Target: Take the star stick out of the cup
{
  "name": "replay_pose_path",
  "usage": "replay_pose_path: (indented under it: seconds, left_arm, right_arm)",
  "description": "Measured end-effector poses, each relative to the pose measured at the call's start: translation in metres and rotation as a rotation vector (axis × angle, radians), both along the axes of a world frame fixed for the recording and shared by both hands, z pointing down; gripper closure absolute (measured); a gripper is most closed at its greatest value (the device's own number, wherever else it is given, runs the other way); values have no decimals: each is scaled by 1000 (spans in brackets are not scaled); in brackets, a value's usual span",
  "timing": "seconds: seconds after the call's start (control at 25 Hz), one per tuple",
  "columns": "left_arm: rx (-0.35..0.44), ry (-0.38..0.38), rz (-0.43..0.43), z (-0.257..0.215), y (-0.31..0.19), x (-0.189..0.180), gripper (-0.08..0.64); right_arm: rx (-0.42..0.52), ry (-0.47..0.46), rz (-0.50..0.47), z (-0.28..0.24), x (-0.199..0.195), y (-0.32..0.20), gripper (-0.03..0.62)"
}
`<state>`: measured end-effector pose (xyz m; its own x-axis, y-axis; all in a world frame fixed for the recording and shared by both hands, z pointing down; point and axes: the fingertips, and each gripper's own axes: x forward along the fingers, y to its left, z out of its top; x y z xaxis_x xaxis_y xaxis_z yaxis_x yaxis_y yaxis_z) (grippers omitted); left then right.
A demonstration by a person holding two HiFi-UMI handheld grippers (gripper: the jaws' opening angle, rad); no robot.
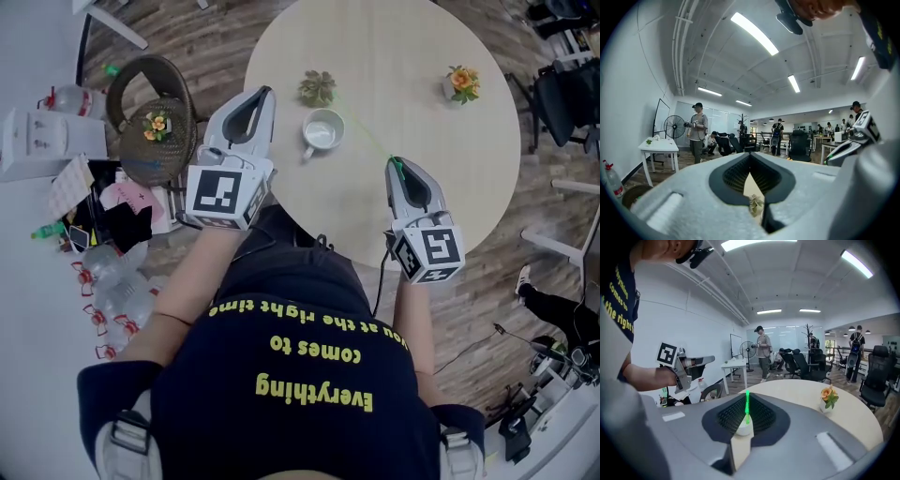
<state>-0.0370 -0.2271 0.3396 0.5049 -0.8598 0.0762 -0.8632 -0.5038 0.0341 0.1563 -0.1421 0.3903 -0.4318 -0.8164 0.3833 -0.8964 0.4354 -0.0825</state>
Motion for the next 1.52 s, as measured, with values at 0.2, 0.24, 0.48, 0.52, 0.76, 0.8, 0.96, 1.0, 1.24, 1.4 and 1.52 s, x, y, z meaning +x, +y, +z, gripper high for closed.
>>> replay_pose_path:
  seconds: [0.2,0.24,0.48,0.52,0.76,0.8,0.96,1.0,1.24,1.4,1.52]
  left_arm:
    - [15,-7,-2,-8,4,-3,557]
    - [17,-8,-1,-10,6,-3,557]
    - [36,-11,9,-21,11,-1,557]
    - [38,-9,10,-23,12,-1,557]
    - [52,3,19,-34,14,1,557]
    - [54,5,20,-35,15,1,557]
    - [66,24,32,-41,19,1,557]
    - [68,27,34,-42,19,1,557]
    - [69,35,38,-42,23,0,557]
    - [69,42,39,-42,25,-1,557]
    - [69,39,38,-41,25,-3,557]
  right_arm:
    - [141,-14,30,-34,-3,-11,563]
    - [165,-19,37,-39,-3,-12,563]
    - [299,-40,68,-74,-4,-20,563]
    - [320,-40,70,-80,-4,-21,563]
    - [443,-41,76,-113,-6,-24,563]
    - [460,-42,76,-118,-6,-24,563]
    - [507,-35,83,-132,-8,-24,563]
    - [510,-34,84,-134,-8,-24,563]
    - [517,-38,85,-139,-7,-23,563]
    - [525,-36,86,-142,-9,-22,563]
    - [528,-39,85,-143,-12,-22,563]
